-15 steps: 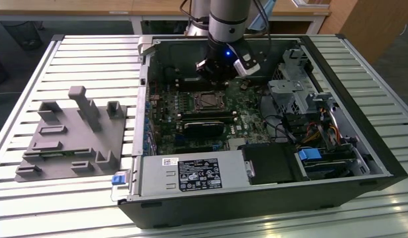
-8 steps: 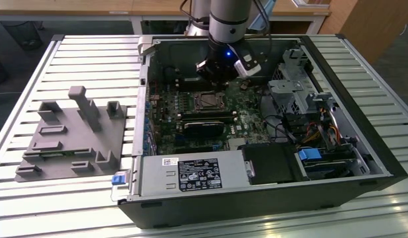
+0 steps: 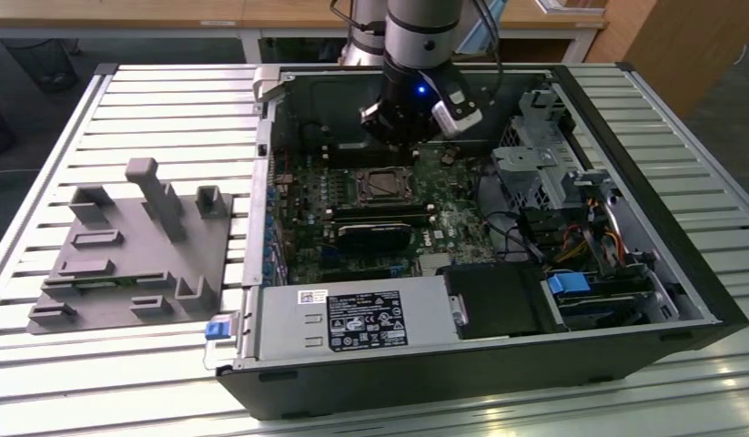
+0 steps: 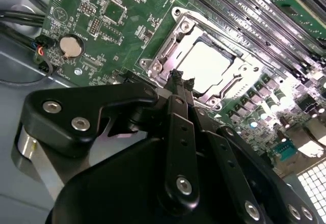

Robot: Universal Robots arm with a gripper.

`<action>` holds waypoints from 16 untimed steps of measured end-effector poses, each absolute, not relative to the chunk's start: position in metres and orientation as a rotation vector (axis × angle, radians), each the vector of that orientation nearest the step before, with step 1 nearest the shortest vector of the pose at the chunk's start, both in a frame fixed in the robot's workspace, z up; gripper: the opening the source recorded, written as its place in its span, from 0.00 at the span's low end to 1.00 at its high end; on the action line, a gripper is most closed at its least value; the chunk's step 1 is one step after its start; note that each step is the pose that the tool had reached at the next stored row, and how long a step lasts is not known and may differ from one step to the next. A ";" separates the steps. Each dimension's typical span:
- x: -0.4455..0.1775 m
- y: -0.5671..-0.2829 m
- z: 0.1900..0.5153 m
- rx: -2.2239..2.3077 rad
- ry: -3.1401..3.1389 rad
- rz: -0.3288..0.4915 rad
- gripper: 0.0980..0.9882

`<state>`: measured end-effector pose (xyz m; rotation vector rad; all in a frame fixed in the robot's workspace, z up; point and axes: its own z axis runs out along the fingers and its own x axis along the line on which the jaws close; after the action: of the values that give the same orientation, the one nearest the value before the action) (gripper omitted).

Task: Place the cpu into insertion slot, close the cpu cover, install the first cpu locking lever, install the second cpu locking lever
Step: 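Install the second cpu locking lever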

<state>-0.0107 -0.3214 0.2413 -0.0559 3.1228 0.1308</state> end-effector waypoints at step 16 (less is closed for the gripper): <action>-0.011 -0.331 0.241 -0.056 3.123 0.130 0.01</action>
<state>-0.0108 -0.3307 0.2414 -0.0558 3.1229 0.1304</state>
